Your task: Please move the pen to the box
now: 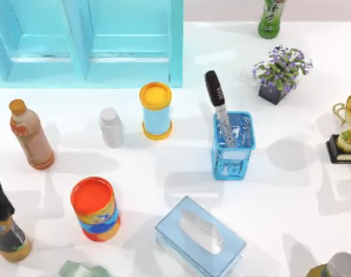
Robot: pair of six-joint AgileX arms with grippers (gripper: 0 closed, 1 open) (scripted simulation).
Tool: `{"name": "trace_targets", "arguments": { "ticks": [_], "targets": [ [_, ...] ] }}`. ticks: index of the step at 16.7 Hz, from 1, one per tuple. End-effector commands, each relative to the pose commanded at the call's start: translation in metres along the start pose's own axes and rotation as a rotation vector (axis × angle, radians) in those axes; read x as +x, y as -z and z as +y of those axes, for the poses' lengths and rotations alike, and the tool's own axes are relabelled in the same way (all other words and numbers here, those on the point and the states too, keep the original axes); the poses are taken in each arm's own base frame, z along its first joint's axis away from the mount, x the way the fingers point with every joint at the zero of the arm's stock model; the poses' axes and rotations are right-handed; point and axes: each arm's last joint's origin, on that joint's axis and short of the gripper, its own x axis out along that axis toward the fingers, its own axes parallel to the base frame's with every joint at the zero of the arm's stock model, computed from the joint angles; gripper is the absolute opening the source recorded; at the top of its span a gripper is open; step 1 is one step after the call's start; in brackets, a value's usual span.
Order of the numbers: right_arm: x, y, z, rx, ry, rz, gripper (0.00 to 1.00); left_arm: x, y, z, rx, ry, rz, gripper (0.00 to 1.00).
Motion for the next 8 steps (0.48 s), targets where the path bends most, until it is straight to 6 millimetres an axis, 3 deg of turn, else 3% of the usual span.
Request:
{"name": "trace_targets", "arguments": {
  "ticks": [3, 8],
  "targets": [
    [0.022, -0.018, 0.005, -0.022, -0.118, 0.104, 1.00, 0.000, 0.000, 0.000, 0.000, 0.000, 0.000, 1.00],
    [0.084, -0.031, 0.021, -0.039, -0.338, 0.302, 1.00, 0.000, 0.000, 0.000, 0.000, 0.000, 0.000, 1.00]
  ]
}}
